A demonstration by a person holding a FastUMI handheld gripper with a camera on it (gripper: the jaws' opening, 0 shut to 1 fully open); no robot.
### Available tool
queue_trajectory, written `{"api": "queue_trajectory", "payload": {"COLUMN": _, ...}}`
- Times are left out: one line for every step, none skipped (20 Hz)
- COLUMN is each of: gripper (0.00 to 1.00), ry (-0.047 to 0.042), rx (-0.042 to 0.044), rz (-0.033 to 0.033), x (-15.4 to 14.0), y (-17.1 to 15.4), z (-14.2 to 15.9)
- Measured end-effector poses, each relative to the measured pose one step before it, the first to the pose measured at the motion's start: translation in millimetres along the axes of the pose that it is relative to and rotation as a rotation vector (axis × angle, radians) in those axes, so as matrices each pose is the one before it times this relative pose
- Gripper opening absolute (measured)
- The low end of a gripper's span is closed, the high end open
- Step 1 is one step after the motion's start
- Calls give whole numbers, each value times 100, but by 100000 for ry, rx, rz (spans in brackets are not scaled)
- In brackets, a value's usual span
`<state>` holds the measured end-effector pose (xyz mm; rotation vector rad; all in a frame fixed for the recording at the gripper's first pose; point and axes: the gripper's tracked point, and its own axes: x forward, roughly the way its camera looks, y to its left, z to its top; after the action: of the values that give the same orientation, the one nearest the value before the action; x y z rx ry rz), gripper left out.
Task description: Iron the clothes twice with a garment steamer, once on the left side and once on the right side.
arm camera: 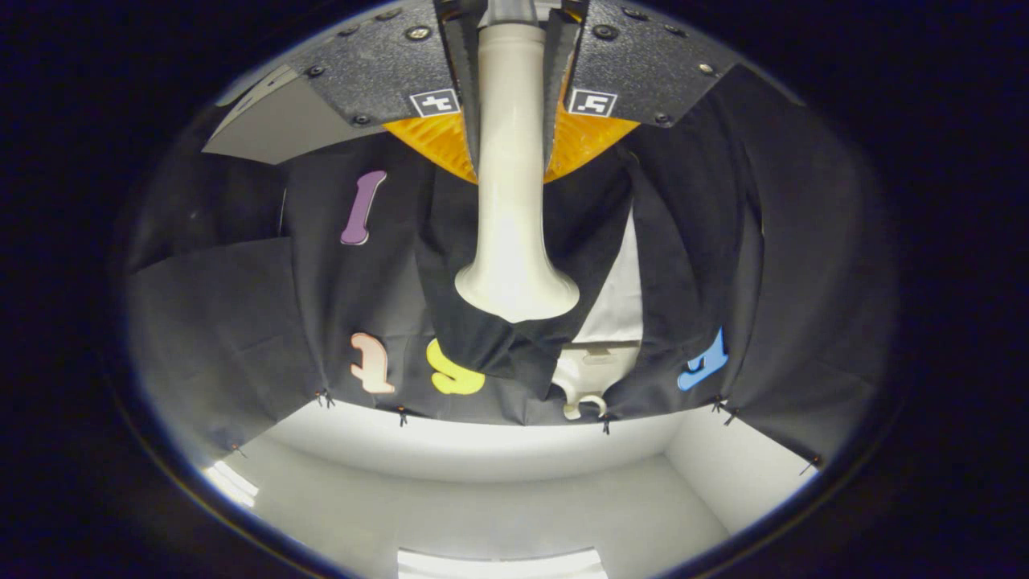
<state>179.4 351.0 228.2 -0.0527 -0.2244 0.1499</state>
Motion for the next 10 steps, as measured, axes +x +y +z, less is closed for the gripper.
{"api": "queue_trajectory", "payload": {"gripper": 36, "ry": 1197, "rx": -458, "rz": -152, "x": -321, "y": 35, "z": -634}}
{"api": "queue_trajectory", "payload": {"gripper": 36, "ry": 1103, "rx": -539, "rz": -90, "x": -195, "y": -31, "z": -634}}
{"api": "queue_trajectory", "payload": {"gripper": 36, "ry": 1069, "rx": -305, "rz": 8, "x": -370, "y": 3, "z": -729}}
{"api": "queue_trajectory", "payload": {"gripper": 36, "ry": 786, "rx": 48, "rz": 50, "x": -241, "y": 92, "z": -579}}
{"api": "queue_trajectory", "payload": {"gripper": 36, "ry": 1028, "rx": -194, "rz": -25, "x": -245, "y": 39, "z": -718}}
{"api": "queue_trajectory", "payload": {"gripper": 36, "ry": 1177, "rx": -170, "rz": -87, "x": -201, "y": 5, "z": -696}}
{"api": "queue_trajectory", "payload": {"gripper": 36, "ry": 1262, "rx": -182, "rz": -208, "x": -218, "y": 77, "z": -741}}
{"api": "queue_trajectory", "payload": {"gripper": 36, "ry": 1312, "rx": -301, "rz": -272, "x": -201, "y": 20, "z": -790}}
{"api": "queue_trajectory", "payload": {"gripper": 36, "ry": 1310, "rx": -207, "rz": -125, "x": -95, "y": 31, "z": -828}}
{"api": "queue_trajectory", "payload": {"gripper": 36, "ry": 1355, "rx": -211, "rz": 69, "x": -182, "y": 142, "z": -787}}
